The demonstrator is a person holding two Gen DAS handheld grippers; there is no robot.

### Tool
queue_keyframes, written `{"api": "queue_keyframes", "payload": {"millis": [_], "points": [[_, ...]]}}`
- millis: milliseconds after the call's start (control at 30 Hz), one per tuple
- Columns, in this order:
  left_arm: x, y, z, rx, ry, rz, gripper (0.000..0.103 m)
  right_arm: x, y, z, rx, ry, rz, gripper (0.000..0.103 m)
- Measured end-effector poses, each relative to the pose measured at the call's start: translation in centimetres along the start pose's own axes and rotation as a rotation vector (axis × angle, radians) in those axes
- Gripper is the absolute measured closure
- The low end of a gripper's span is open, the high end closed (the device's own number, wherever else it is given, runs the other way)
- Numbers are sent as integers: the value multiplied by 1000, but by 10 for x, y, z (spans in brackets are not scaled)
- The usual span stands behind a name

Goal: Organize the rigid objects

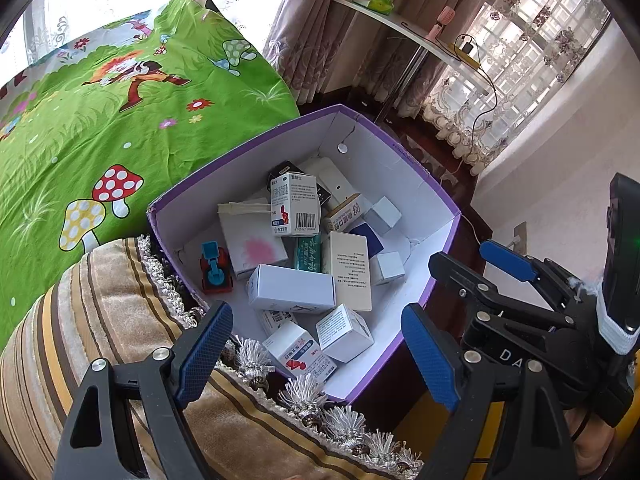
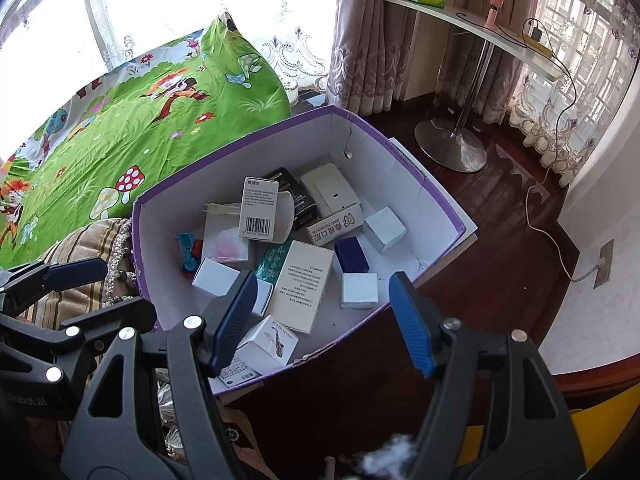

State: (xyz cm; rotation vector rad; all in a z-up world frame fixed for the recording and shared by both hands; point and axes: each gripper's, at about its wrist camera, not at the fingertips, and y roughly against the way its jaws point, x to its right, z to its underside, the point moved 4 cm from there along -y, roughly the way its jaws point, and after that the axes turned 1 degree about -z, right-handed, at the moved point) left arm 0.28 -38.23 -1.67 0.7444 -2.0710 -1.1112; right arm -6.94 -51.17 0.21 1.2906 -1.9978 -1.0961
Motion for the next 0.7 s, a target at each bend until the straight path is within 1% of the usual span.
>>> {"api": "queue_keyframes", "payload": {"millis": [200, 233, 367, 533, 700], "points": [[0, 0, 1, 3, -3, 2, 16, 0, 0, 0, 0, -1, -2, 31], [1, 0, 1, 7, -6, 1, 14, 0, 0, 0, -1, -2, -3, 31], [2, 5, 0, 40, -21, -10, 2, 1, -1, 2, -6, -9, -3, 31], [3, 6, -1, 42, -30, -5, 2, 0, -2, 3, -5, -9, -3, 31], [4, 14, -4, 70, -36, 0, 2, -3, 0, 4, -6, -11, -6, 31]]}}
